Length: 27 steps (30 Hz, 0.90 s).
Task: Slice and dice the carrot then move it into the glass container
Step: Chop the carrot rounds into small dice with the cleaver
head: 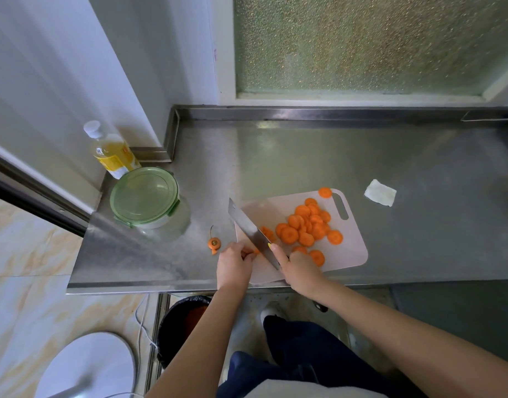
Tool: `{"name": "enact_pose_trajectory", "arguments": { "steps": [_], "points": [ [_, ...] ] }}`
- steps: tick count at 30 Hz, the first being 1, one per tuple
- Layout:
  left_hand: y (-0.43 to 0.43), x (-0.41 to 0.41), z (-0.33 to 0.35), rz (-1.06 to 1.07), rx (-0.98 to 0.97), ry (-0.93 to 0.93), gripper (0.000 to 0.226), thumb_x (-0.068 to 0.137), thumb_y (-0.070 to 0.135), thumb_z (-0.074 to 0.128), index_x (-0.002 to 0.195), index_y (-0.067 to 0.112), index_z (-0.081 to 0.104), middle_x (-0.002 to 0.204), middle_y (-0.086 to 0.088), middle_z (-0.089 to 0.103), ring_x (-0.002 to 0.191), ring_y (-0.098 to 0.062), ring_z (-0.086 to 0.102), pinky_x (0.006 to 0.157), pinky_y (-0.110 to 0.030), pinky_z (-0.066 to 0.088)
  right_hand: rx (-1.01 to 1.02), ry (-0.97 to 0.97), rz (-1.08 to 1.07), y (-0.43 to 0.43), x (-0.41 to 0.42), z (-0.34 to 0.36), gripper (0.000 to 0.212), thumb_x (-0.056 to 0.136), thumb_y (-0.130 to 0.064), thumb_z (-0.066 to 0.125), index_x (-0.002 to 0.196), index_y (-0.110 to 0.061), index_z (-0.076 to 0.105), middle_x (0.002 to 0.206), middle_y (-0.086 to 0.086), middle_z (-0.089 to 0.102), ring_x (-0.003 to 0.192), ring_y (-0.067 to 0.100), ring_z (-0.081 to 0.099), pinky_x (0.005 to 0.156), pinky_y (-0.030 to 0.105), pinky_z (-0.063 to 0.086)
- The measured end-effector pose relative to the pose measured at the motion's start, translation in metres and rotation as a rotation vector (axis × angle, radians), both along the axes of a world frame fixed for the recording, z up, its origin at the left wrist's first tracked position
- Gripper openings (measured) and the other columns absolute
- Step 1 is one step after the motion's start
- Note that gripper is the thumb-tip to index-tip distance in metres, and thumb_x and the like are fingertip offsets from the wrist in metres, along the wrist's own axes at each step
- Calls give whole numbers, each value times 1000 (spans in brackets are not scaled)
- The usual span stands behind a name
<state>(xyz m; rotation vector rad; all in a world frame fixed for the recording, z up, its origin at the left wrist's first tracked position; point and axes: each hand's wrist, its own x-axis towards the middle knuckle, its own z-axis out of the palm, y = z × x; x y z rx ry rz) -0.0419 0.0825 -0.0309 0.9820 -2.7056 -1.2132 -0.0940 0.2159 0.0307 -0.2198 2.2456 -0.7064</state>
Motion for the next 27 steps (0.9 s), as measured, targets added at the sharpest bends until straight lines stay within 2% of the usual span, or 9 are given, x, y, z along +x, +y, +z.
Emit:
{"name": "enact_pose_trajectory", "arguments": {
  "steps": [3, 6, 9, 12, 15, 17, 20, 23, 27],
  "points": [
    [1, 1, 0, 7, 14, -3, 9, 84, 6, 63, 91, 5, 69, 94, -10, 62, 86, -23, 58, 73, -24, 42, 14, -2, -13, -2, 4, 5, 42, 99, -48, 35, 67, -20, 32, 118, 22, 58, 109, 35, 56, 72, 27, 36],
    [2, 0, 3, 9, 22, 0, 9, 84, 5, 62, 91, 5, 69, 93, -8, 62, 81, -19, 56, 72, -22, 41, -50, 17, -53, -4, 9, 6, 32, 98, -48, 39, 91, -17, 43, 121, 20, 57, 109, 34, 56, 60, 21, 34],
    [2, 0, 4, 25, 53, 10, 11, 84, 2, 61, 89, 5, 70, 83, 0, 58, 78, -17, 56, 69, -21, 40, -48, 17, -48, -6, 14, 0, 44, 97, -50, 38, 67, -20, 31, 115, 22, 59, 107, 36, 58, 69, 29, 40],
    [2, 0, 3, 30, 59, 6, 11, 83, 3, 61, 88, 7, 70, 85, -1, 57, 80, -19, 58, 70, -21, 40, -28, 12, -44, -8, 14, -6, 45, 96, -54, 35, 64, -23, 28, 107, 22, 61, 101, 35, 60, 77, 32, 42],
    [2, 1, 1, 24, 40, -11, 9, 84, 7, 62, 89, 7, 70, 91, -5, 60, 78, -17, 54, 69, -20, 38, -15, 43, 3, -9, 7, -5, 44, 98, -52, 32, 64, -24, 30, 105, 21, 62, 84, 26, 54, 63, 26, 39],
    [2, 2, -1, 13, 23, -7, 9, 85, 10, 63, 90, 8, 71, 91, -6, 60, 80, -19, 56, 68, -21, 39, -12, 55, 44, -10, 0, -3, 43, 100, -48, 29, 64, -26, 30, 101, 21, 63, 80, 21, 48, 64, 28, 37],
    [3, 4, 0, 14, 5, 9, 11, 86, 13, 64, 93, 9, 71, 85, 1, 55, 76, -15, 53, 67, -17, 36, 6, 87, 49, -8, -3, -6, 47, 101, -47, 29, 59, -25, 33, 73, 17, 58, 72, 26, 55, 66, 29, 38],
    [3, 3, -2, 5, -12, 5, 13, 86, 14, 63, 96, 9, 70, 88, -3, 58, 79, -17, 55, 69, -20, 39, -16, 119, -29, -5, -2, -8, 65, 99, -51, 32, 48, -10, 37, 49, 5, 44, 53, 20, 47, 59, 27, 31],
    [3, 3, -4, -1, -28, -12, 13, 85, 15, 64, 94, 8, 70, 93, -7, 62, 84, -22, 59, 72, -25, 44, -51, 96, -10, 1, 0, -3, 59, 98, -49, 34, 54, -10, 41, 54, 2, 44, 57, 20, 47, 54, 30, 29]
  ]
}}
